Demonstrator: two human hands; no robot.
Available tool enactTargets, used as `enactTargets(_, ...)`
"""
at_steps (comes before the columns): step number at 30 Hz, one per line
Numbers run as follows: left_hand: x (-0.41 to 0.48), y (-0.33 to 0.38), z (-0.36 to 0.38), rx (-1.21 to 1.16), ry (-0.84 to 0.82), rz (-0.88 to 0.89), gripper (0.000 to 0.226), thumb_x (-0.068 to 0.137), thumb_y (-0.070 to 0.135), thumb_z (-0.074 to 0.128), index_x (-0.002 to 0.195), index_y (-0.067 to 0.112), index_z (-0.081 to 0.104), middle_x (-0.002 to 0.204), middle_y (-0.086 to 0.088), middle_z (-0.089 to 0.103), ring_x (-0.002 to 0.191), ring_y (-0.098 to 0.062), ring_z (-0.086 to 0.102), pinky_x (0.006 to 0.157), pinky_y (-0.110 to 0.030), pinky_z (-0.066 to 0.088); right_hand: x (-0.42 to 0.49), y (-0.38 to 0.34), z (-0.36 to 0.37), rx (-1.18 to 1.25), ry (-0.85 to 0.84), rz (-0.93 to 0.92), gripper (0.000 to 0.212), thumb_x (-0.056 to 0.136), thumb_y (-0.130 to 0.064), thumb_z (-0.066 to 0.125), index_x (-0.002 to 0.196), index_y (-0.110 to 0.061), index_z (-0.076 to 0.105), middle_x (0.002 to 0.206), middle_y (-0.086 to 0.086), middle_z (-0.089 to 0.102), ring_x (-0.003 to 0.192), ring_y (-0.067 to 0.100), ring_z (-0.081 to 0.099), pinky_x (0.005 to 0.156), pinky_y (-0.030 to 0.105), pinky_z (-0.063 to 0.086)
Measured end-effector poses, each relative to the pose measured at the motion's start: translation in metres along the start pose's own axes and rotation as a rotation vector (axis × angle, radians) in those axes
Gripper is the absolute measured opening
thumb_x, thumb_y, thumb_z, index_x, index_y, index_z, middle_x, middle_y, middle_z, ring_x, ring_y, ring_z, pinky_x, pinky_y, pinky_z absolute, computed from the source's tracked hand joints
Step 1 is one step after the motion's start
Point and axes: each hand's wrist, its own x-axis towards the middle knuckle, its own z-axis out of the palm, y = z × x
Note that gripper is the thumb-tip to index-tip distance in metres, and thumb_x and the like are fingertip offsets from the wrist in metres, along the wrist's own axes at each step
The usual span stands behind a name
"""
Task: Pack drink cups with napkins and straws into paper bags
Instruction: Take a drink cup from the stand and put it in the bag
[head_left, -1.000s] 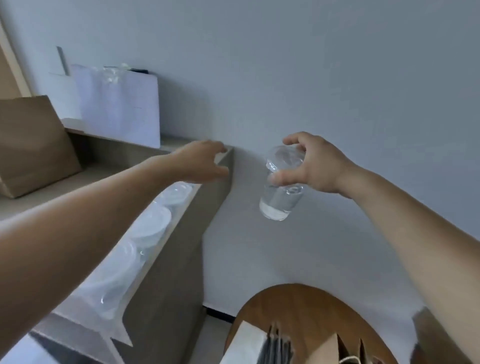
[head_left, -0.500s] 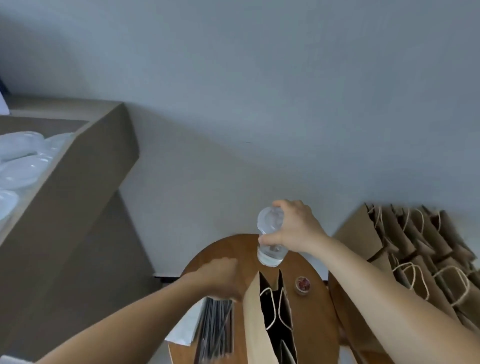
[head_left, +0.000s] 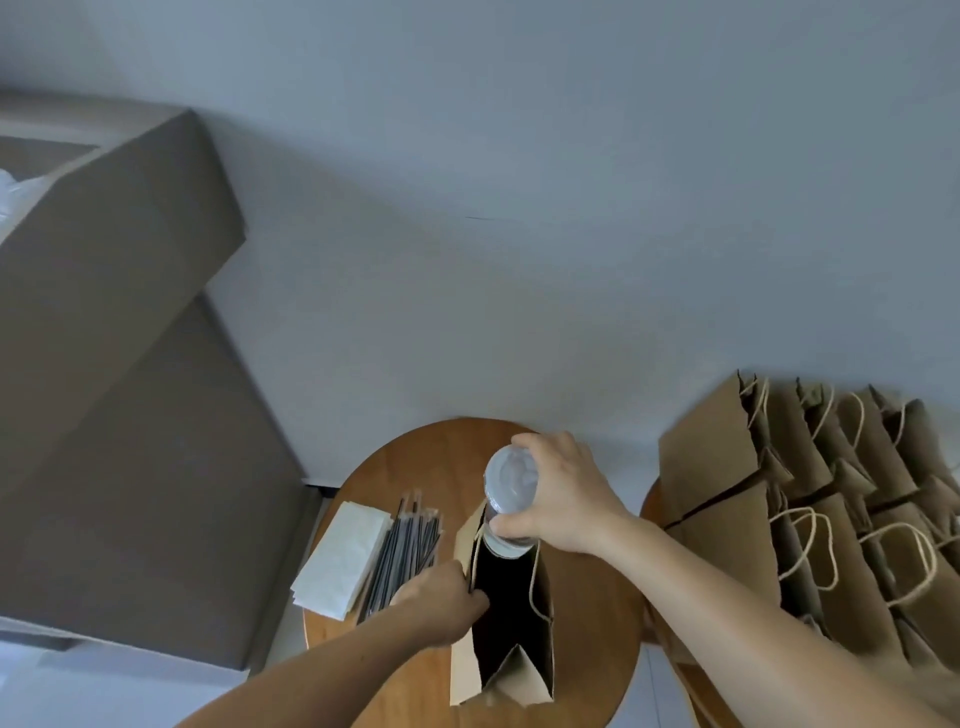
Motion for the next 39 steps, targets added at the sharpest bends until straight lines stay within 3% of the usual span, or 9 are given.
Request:
enactTargets(5, 0.006, -0.012, 0.007, -0.297, -0.005, -0.092, 0.024, 0.096, 0.028, 0.045, 0.097, 0.013, 0.063, 0.073, -0.006, 0.074, 0.06, -0.015, 0.073, 0.069, -0.034, 0.063, -0.009, 0.006, 0.001, -0.286, -0.096, -0.19, 0.094, 0.061, -0.059, 0.075, 0.138, -0.033, 0.03, 0.133, -0.003, 0.034, 0.121, 0.021, 0.035, 0.09, 0.035, 0.046)
enactTargets(9, 0.006, -0.021, 0.011, -0.372, 0.017, -0.108, 0.024, 0.099, 0.026, 0.044, 0.116, 0.014, 0.056, 0.081, -0.005, 0.071, 0.058, -0.012, 0.072, 0.051, -0.021, 0.057, -0.021, 0.007, 0.024, -0.498, -0.217, -0.294, 0.094, 0.066, -0.054, 0.077, 0.141, -0.028, 0.027, 0.136, 0.004, 0.033, 0.122, 0.025, 0.035, 0.089, 0.036, 0.046)
enactTargets(11, 0.005, -0.028, 0.011, -0.398, 0.012, -0.118, 0.022, 0.099, 0.026, 0.045, 0.115, 0.016, 0.056, 0.084, -0.005, 0.071, 0.058, -0.012, 0.072, 0.049, -0.019, 0.054, -0.025, 0.008, 0.037, -0.545, -0.276, -0.29, 0.094, 0.068, -0.052, 0.076, 0.143, -0.026, 0.026, 0.138, 0.007, 0.033, 0.125, 0.028, 0.035, 0.093, 0.038, 0.046)
enactTargets(14, 0.006, -0.035, 0.008, -0.407, -0.009, -0.091, 0.019, 0.098, 0.027, 0.047, 0.111, 0.018, 0.058, 0.084, -0.004, 0.071, 0.059, -0.012, 0.072, 0.051, -0.02, 0.056, -0.024, 0.008, 0.055, -0.538, -0.369, -0.195, 0.096, 0.071, -0.054, 0.073, 0.146, -0.023, 0.023, 0.143, 0.011, 0.031, 0.129, 0.033, 0.034, 0.096, 0.04, 0.046)
enactTargets(19, 0.011, -0.038, 0.007, -0.393, -0.055, -0.042, 0.02, 0.096, 0.028, 0.05, 0.113, 0.018, 0.056, 0.089, -0.006, 0.069, 0.062, -0.015, 0.072, 0.061, -0.028, 0.062, -0.015, 0.011, 0.09, -0.377, -0.406, 0.135, 0.097, 0.071, -0.063, 0.07, 0.147, -0.022, 0.024, 0.143, 0.012, 0.034, 0.124, 0.033, 0.043, 0.096, 0.039, 0.048)
enactTargets(24, 0.015, -0.042, 0.006, -0.311, -0.029, 0.035, 0.021, 0.096, 0.03, 0.049, 0.114, 0.02, 0.055, 0.093, -0.003, 0.066, 0.078, -0.017, 0.071, 0.07, -0.035, 0.063, -0.007, 0.017, 0.132, -0.335, -0.39, 0.313, 0.095, 0.076, -0.052, 0.073, 0.148, -0.022, 0.019, 0.141, 0.013, 0.036, 0.122, 0.034, 0.047, 0.097, 0.038, 0.048)
enactTargets(26, 0.018, -0.044, 0.003, -0.27, -0.022, 0.056, 0.022, 0.096, 0.032, 0.048, 0.114, 0.022, 0.055, 0.093, -0.001, 0.066, 0.08, -0.016, 0.07, 0.072, -0.035, 0.063, -0.004, 0.021, 0.148, -0.353, -0.375, 0.336, 0.092, 0.079, -0.046, 0.074, 0.148, -0.023, 0.018, 0.142, 0.013, 0.035, 0.12, 0.033, 0.049, 0.093, 0.037, 0.05)
enactTargets(29, 0.02, -0.048, 0.002, -0.214, 0.006, 0.071, 0.022, 0.096, 0.034, 0.047, 0.114, 0.024, 0.056, 0.089, 0.0, 0.066, 0.077, -0.015, 0.07, 0.071, -0.035, 0.062, -0.001, 0.029, 0.166, -0.377, -0.372, 0.348, 0.095, 0.078, -0.053, 0.072, 0.148, -0.023, 0.016, 0.142, 0.014, 0.031, 0.122, 0.034, 0.047, 0.09, 0.037, 0.051)
enactTargets(39, 0.022, -0.039, 0.009, -0.171, 0.053, 0.035, 0.025, 0.097, 0.044, 0.046, 0.112, 0.027, 0.057, 0.087, 0.005, 0.064, 0.074, -0.012, 0.068, 0.07, -0.026, 0.061, -0.001, 0.069, 0.201, -0.352, -0.411, 0.239, 0.092, 0.081, -0.053, 0.066, 0.151, -0.023, 0.015, 0.145, 0.012, 0.028, 0.124, 0.03, 0.043, 0.092, 0.035, 0.051)
